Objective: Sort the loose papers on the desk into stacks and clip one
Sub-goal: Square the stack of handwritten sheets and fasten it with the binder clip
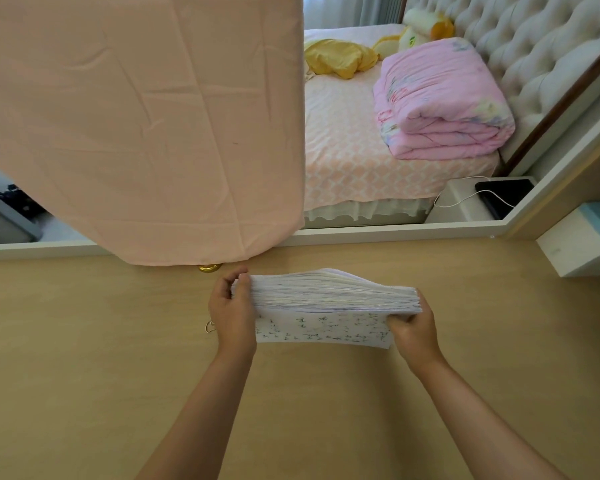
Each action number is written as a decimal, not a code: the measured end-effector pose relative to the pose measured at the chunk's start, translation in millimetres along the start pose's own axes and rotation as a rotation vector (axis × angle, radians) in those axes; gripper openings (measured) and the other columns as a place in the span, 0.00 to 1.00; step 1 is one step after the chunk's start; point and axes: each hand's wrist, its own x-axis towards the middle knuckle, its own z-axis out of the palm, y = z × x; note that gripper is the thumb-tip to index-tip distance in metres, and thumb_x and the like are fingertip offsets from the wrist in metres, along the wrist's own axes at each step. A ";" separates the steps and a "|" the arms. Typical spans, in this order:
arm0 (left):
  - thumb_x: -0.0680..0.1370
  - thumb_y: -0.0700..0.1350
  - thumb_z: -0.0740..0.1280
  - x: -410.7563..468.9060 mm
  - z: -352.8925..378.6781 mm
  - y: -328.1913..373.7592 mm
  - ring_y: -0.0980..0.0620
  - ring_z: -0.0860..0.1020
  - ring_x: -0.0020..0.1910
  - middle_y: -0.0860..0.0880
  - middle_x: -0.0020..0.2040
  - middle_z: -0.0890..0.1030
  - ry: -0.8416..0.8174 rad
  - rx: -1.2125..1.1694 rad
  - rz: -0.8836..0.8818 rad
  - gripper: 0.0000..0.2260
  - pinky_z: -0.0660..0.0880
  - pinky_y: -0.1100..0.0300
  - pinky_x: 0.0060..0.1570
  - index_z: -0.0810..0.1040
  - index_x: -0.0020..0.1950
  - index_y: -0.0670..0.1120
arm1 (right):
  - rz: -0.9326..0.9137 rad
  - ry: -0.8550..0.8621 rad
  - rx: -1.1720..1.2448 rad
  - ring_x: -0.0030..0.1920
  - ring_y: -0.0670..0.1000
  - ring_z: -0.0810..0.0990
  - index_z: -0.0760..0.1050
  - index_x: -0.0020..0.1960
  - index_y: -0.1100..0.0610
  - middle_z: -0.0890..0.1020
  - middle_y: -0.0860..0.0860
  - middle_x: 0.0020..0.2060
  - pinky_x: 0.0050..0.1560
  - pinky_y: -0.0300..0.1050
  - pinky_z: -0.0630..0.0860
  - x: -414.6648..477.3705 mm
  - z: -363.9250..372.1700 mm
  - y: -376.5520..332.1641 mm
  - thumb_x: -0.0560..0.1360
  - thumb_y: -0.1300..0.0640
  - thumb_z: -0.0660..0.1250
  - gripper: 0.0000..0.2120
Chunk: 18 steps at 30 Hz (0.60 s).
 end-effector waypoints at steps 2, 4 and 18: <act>0.77 0.46 0.69 2.2 1.8 0.6 0.58 0.77 0.42 0.55 0.41 0.81 -0.013 0.025 0.018 0.04 0.73 0.62 0.45 0.81 0.48 0.47 | -0.018 0.043 -0.031 0.42 0.36 0.77 0.72 0.58 0.55 0.78 0.46 0.48 0.43 0.32 0.73 0.9 2.9 0.1 0.67 0.72 0.65 0.22; 0.76 0.45 0.70 5.5 2.6 1.2 0.55 0.78 0.45 0.53 0.42 0.81 -0.044 0.084 0.041 0.05 0.74 0.57 0.49 0.81 0.52 0.51 | -0.023 0.064 -0.034 0.40 0.37 0.76 0.71 0.62 0.53 0.77 0.47 0.48 0.40 0.31 0.73 1.3 5.5 0.2 0.68 0.76 0.64 0.28; 0.75 0.50 0.62 -4.1 19.4 25.4 0.49 0.75 0.61 0.53 0.60 0.79 -0.167 1.066 0.889 0.15 0.59 0.47 0.72 0.79 0.60 0.52 | 0.080 0.014 -0.021 0.41 0.48 0.80 0.76 0.43 0.53 0.81 0.51 0.39 0.38 0.36 0.75 9.4 2.3 3.0 0.70 0.74 0.63 0.16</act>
